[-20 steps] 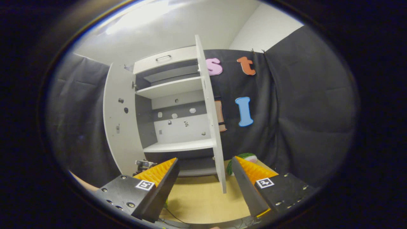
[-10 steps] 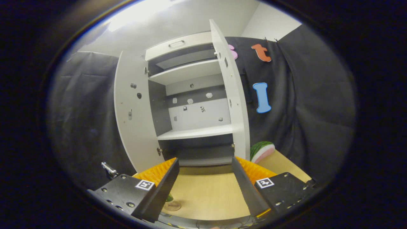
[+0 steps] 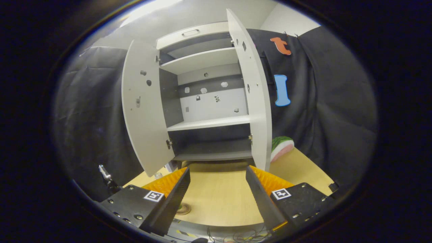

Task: Grasp the bottle in the cabinet with the left hand and place it on the coaster, then close the right door with the right hand and the left door with the left hand.

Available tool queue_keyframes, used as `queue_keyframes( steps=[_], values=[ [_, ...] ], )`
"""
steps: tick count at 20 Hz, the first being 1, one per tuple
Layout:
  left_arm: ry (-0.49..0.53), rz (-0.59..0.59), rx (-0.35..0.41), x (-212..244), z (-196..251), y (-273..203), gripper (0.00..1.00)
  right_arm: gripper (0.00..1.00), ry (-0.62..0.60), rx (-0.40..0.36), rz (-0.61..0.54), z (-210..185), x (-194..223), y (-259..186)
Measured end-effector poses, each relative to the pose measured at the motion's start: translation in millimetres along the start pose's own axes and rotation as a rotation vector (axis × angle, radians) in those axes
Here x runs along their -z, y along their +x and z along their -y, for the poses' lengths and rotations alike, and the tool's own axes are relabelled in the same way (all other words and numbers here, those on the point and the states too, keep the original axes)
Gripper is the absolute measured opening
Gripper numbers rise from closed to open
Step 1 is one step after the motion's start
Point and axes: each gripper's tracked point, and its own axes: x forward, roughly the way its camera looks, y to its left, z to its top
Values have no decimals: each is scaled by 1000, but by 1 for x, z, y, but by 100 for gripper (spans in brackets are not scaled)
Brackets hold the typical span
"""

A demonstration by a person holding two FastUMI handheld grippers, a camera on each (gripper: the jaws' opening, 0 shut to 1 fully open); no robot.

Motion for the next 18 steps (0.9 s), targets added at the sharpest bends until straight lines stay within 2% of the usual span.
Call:
queue_keyframes(
  steps=[2, 4, 8, 11, 13, 14, 15, 16, 18],
  values=[
    [25, 21, -19, -2, -5, -4, 76, 100, 6, 7, -2, 4, 1, 2],
    [29, 62, 1, -10, -2, 2, 76, 100, 7, 7, -5, 6, 4, 2],
    [-16, 75, 7, 2, -1, 6, 76, 100, -16, 4, -50, 5, 24, 6],
    [30, 106, 31, 4, 6, -4, 79, 100, -29, -13, -63, -2, 28, 12],
    [53, 36, 59, 22, 14, -3, 79, 100, -31, -20, -61, -4, 28, 14],
    [57, -18, 65, 34, 16, -7, 80, 96, -27, -19, -63, -3, 28, 15],
    [63, -41, 49, 40, 13, -9, 91, 100, -22, -17, -64, -2, 28, 15],
    [61, -33, 43, 33, 10, -11, 94, 100, -15, -13, -63, 0, 26, 15],
    [61, -23, 54, 26, 13, -15, 94, 100, 2, -2, -58, 6, 24, 15]
  ],
)
